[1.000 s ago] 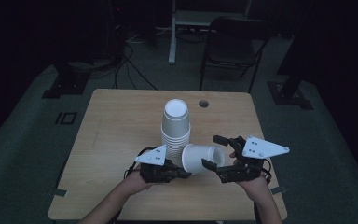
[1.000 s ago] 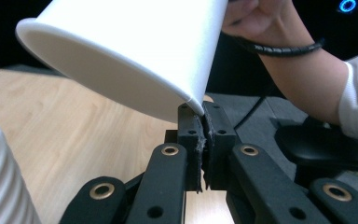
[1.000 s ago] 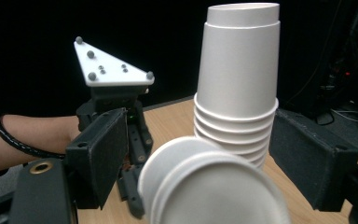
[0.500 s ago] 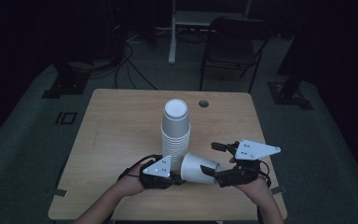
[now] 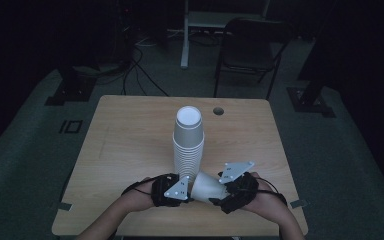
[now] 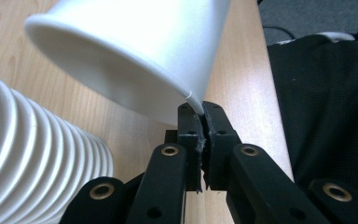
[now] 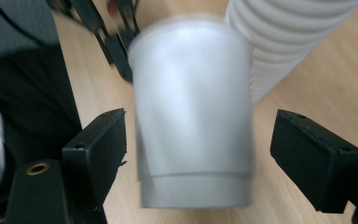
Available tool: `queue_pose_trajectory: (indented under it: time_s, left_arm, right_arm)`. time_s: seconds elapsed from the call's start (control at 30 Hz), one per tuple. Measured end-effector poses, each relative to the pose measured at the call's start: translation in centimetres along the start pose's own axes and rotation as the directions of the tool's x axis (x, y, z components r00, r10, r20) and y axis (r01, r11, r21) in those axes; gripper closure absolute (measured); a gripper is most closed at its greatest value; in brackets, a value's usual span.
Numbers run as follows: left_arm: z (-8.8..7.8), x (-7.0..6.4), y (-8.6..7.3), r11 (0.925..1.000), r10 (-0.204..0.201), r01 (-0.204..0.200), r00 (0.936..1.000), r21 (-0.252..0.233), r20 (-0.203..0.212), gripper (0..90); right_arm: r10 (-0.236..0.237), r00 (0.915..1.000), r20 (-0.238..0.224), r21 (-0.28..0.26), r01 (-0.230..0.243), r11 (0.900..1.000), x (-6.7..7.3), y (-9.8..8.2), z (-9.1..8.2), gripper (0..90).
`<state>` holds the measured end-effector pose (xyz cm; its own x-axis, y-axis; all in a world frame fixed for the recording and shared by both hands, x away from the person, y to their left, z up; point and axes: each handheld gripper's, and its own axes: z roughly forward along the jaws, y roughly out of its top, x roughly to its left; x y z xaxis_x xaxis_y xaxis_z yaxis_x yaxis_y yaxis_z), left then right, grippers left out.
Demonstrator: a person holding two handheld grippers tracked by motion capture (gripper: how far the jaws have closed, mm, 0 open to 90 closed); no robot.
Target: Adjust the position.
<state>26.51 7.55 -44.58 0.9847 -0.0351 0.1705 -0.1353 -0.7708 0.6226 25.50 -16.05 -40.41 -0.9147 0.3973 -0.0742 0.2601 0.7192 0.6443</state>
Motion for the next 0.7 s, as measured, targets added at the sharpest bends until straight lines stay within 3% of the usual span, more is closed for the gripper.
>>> queue_pose_trajectory:
  time_s: [0.03,0.13,0.33,0.47,0.6,0.63,0.7]
  left_arm:
    - [0.0,0.0,0.0,1.0,0.001,-0.001,0.9999,-0.004,-0.013,87.8]
    - [-0.1,0.2,0.0,0.9998,-0.009,0.009,1.0,-0.02,0.001,87.8]
    - [-0.1,0.2,-0.1,0.9998,-0.014,0.014,0.9998,-0.011,0.011,87.9]
    - [-0.2,0.2,-0.1,0.9995,-0.017,0.017,0.9998,-0.025,-0.005,87.9]
    - [-0.6,0.3,0.0,0.9986,-0.025,0.025,0.9997,-0.046,0.002,87.9]
    - [-0.8,0.2,0.1,0.9983,-0.022,0.021,0.9996,-0.055,-0.016,87.9]
    - [-1.0,0.2,0.1,0.9977,-0.023,0.023,0.9997,-0.064,-0.006,87.9]
  right_arm:
    - [-0.004,1.0,-0.007,0.033,0.005,0.999,0.1,0.0,0.6,17.9]
    - [-0.01,0.9997,-0.02,0.088,0.011,0.996,0.2,-0.2,1.7,17.9]
    - [-0.019,0.9997,-0.015,0.137,0.021,0.99,0.1,-0.4,2.7,18.6]
    - [-0.002,0.9994,-0.034,0.151,0.008,0.988,-0.1,-0.6,3.3,18.6]
    - [0.006,0.9998,-0.016,0.154,-0.003,0.988,-0.2,-0.9,3.6,18.8]
    - [0.01,0.9995,-0.031,0.145,-0.005,0.989,-0.2,-1.0,3.6,19.0]
    - [0.029,0.9989,-0.038,0.121,-0.024,0.992,-0.4,-1.4,3.6,19.3]
